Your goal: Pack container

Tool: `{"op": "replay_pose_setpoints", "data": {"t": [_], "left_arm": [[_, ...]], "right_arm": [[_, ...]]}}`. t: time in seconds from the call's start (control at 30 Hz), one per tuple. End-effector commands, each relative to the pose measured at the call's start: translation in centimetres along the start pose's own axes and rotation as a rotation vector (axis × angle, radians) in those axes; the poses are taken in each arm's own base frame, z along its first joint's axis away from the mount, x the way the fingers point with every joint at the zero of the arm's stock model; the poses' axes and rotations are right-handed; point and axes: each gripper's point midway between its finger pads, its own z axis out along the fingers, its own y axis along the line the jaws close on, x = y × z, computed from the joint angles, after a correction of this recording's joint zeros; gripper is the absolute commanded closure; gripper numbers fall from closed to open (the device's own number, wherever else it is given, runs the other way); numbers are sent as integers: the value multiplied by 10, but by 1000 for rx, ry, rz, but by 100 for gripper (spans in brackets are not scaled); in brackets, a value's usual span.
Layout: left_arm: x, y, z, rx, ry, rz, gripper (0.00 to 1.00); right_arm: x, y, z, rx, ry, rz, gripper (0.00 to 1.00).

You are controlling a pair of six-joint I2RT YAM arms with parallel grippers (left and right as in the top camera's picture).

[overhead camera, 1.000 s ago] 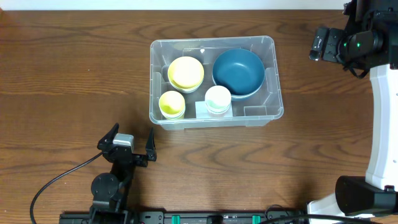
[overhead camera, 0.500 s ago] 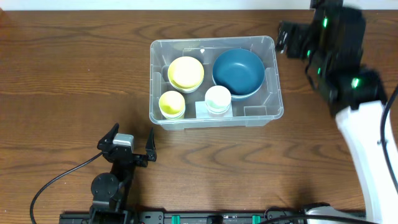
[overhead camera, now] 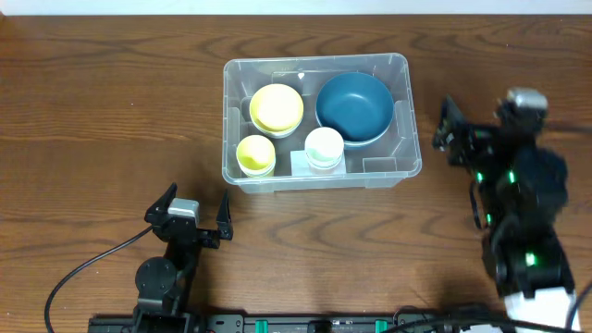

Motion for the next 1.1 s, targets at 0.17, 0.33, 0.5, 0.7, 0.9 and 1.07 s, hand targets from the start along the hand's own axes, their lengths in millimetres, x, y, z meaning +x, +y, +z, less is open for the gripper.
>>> {"op": "replay_pose_setpoints", "data": {"t": [0.17,0.33,0.5,0.7,0.9,1.07], "left_arm": [[15,1,0,0,48,-1,2],[15,1,0,0,48,-1,2],[15,1,0,0,48,-1,2],[15,1,0,0,48,-1,2],[15,1,0,0,48,-1,2],[15,1,0,0,48,-1,2]], "right_arm": [[42,-36,-44,60,-131,4,1],[80,-51,-58,76,-172,9,1],[103,-54,-59,57,-201,36,1],[110,-53,-57,44,-211,35,1],[113,-54,-58,43,-221,24,1],[128,-57,-56,48,-201,19,1]]}}
